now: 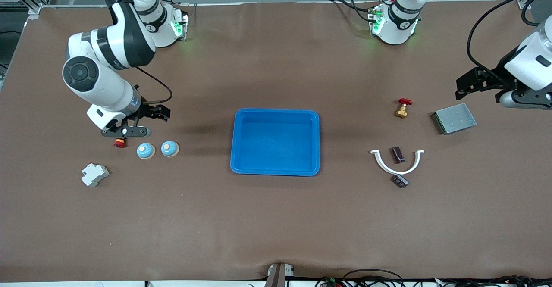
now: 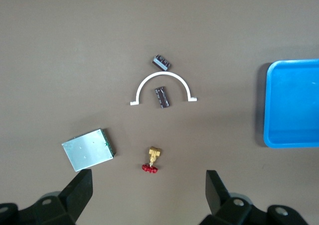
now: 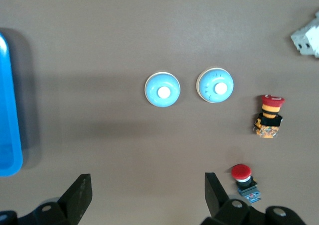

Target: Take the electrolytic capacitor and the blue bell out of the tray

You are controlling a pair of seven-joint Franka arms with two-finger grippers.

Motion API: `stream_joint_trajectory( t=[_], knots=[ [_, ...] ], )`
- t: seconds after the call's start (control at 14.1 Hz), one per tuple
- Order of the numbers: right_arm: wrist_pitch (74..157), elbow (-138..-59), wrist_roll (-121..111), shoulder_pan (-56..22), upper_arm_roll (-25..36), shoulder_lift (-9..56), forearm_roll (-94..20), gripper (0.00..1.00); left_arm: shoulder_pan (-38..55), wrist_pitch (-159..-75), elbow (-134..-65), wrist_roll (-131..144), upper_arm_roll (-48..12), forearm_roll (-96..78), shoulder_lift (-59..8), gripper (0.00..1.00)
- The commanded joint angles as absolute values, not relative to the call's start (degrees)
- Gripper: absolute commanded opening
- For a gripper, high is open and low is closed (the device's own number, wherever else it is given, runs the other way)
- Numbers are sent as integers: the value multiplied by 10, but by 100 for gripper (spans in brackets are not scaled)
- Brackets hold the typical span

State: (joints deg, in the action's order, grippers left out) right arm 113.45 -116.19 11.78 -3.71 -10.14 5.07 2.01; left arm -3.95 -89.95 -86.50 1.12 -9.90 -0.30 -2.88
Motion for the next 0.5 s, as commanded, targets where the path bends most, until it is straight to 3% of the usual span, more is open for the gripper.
stream_joint_trajectory(
  t=[0.0, 0.43],
  knots=[
    [1075, -1116, 58, -26, -95, 41, 22, 100, -41, -894, -831, 13, -98, -4, -52, 100],
    [913, -993, 33, 15, -95, 29, 21, 100, -46, -917, -874, 18, -99, -8, -31, 100]
  ],
)
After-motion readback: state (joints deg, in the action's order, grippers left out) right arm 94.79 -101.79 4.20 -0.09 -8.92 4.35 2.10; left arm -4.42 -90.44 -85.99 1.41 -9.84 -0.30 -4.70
